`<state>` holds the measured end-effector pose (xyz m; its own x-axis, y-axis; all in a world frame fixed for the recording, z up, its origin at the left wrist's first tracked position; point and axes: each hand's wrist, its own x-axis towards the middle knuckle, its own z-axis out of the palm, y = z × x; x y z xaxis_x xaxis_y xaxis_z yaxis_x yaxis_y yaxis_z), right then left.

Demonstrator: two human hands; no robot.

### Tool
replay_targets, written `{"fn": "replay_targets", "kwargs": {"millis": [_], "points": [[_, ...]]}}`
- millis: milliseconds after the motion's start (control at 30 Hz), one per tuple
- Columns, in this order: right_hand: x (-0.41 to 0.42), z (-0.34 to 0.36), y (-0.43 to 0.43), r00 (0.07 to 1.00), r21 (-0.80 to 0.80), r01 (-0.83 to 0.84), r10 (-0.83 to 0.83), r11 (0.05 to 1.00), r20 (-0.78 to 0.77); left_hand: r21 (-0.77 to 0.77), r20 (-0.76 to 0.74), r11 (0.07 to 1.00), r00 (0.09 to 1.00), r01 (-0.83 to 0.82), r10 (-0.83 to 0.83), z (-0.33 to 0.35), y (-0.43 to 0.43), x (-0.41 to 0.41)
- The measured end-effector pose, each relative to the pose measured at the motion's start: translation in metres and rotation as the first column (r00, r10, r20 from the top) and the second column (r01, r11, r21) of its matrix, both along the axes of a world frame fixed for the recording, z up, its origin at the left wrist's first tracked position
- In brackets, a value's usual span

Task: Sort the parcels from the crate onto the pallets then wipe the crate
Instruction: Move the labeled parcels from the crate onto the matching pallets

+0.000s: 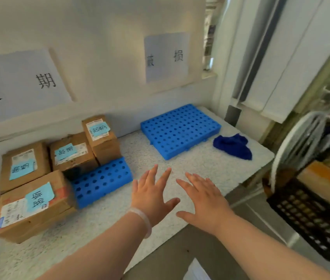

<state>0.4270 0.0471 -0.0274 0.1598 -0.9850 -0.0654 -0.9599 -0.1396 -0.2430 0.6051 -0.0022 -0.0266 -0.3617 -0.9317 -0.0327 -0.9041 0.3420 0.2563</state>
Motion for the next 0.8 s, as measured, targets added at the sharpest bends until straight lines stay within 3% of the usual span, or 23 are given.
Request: {"fn": "replay_targets", "kwargs": {"millis": [133,333,567,800], "points": [[-0.105,0.012,0.067,0.970,-0.045,0.243,-0.244,0.969,-0.013,-0.027,-0.020,0.972,0.972,0.233,-0.233,0.011,0.029,-0.124],[-0.215,0.018,0.162,0.850,-0.076,0.525,-0.527,0.847,-0.007,-0.028,-0.086,0.867,0.862,0.498,-0.499,0.018,0.091,-0.266],[-0.282,0.005,0.215,0.686,-0.009,0.727,-0.726,0.686,0.042,-0.036,-0.087,0.759,0.754,0.650,-0.651,0.013,0.113,-0.361],[-0.348,-0.007,0.200,0.556,0.062,0.827,-0.829,0.558,0.055,0.021,-0.089,0.668,0.667,0.744,-0.740,-0.009,0.084,-0.447]]}}
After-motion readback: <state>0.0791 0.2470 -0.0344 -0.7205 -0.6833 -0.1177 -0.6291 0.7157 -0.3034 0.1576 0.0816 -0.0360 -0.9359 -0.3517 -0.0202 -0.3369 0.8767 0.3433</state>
